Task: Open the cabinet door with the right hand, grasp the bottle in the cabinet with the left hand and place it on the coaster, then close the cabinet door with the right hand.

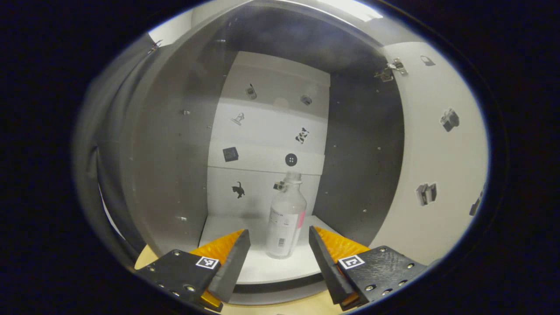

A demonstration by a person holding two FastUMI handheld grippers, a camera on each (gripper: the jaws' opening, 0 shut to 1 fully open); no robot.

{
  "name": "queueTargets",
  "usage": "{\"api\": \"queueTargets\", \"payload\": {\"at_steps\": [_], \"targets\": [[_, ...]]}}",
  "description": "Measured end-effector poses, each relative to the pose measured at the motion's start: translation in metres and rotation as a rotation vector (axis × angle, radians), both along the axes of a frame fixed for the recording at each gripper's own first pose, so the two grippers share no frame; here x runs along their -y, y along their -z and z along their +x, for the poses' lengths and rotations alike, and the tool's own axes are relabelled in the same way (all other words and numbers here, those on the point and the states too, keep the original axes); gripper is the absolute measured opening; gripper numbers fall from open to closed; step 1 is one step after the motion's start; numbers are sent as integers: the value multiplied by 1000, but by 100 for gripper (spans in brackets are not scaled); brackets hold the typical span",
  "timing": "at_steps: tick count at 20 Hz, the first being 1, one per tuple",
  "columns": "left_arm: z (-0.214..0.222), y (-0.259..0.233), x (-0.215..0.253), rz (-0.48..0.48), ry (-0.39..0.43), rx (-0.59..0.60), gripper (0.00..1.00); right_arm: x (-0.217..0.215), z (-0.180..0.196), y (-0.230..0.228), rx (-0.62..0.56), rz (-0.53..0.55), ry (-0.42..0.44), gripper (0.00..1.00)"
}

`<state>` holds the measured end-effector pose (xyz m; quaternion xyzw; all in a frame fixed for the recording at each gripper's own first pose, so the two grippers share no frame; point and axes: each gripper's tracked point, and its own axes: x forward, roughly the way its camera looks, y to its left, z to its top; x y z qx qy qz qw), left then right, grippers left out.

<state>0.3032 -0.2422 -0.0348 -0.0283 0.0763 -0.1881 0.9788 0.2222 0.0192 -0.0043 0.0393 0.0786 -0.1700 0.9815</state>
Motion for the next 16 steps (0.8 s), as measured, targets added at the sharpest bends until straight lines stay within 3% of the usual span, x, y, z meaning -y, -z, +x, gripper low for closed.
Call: {"api": "queueTargets", "payload": {"at_steps": [9,16], "targets": [[52,29,36,22,16,-17,83,34,22,22,-54,39,29,98],[76,25,46,28,14,33,83,51,41,33,-71,92,43,98]]}}
